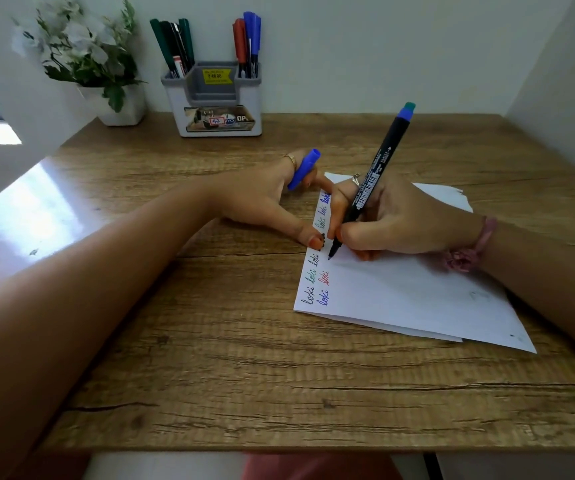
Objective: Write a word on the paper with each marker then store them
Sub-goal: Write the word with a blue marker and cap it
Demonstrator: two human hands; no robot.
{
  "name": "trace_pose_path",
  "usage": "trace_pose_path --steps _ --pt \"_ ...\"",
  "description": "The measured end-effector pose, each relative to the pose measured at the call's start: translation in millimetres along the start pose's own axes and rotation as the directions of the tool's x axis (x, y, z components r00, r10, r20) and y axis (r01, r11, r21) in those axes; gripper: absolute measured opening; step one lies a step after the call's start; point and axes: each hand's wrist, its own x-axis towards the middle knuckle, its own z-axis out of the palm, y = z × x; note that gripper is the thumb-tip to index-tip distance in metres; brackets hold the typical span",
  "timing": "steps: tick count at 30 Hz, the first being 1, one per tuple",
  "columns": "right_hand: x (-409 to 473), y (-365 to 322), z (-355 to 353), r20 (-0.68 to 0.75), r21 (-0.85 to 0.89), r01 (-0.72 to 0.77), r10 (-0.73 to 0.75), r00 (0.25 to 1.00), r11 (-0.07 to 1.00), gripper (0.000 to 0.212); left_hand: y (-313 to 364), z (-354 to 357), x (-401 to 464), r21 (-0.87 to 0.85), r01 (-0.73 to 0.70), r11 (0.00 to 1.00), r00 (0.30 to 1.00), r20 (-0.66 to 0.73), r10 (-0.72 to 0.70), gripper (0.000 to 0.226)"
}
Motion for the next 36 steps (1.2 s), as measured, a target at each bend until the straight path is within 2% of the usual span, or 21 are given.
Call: trace_pose_path --steps 4,7,13,17,22,29,36 --pt "-0.4 0.5 3.0 0.022 0.023 -0.003 0.003 1.0 1.0 0.004 0.7 0.2 -0.6 -0.025 -0.01 1.0 1.0 0.016 0.011 0.095" --pt "0.2 2.0 3.1 0.041 0.049 -0.021 0.019 0.999 0.999 0.013 3.2 -0.4 -1.4 -0.043 -0.02 0.999 1.0 0.016 0.02 0.09" --pt "0.8 2.3 2.3 0.06 0.022 -0.038 0.037 0.998 0.999 0.008 3.0 -0.4 -0.7 0.033 -0.023 0.999 0.999 0.023 0.022 0.108" --pt "0.2 -0.1 3.3 0.063 0.005 -0.044 0.044 0.997 0.999 0.001 2.7 -0.6 -1.2 0.028 0.001 1.0 1.0 0.028 -0.002 0.099" --pt "0.0 -2.2 5.9 0.043 -0.016 -0.034 0.035 0.998 0.999 0.006 5.0 -3.1 -2.3 -0.037 0.012 0.999 0.999 0.049 -0.01 0.076" --pt "0.0 -1.1 3.5 0.048 -0.009 -0.042 0.042 0.998 0.999 0.002 7.2 -2.4 -2.8 -0.034 0.014 0.999 0.999 0.053 -0.012 0.082" --pt "0.0 -0.5 4.0 0.021 -0.023 -0.03 0.031 0.999 0.999 0.007 3.3 -0.9 -2.3 0.022 -0.019 1.0 0.999 0.04 0.018 0.094"
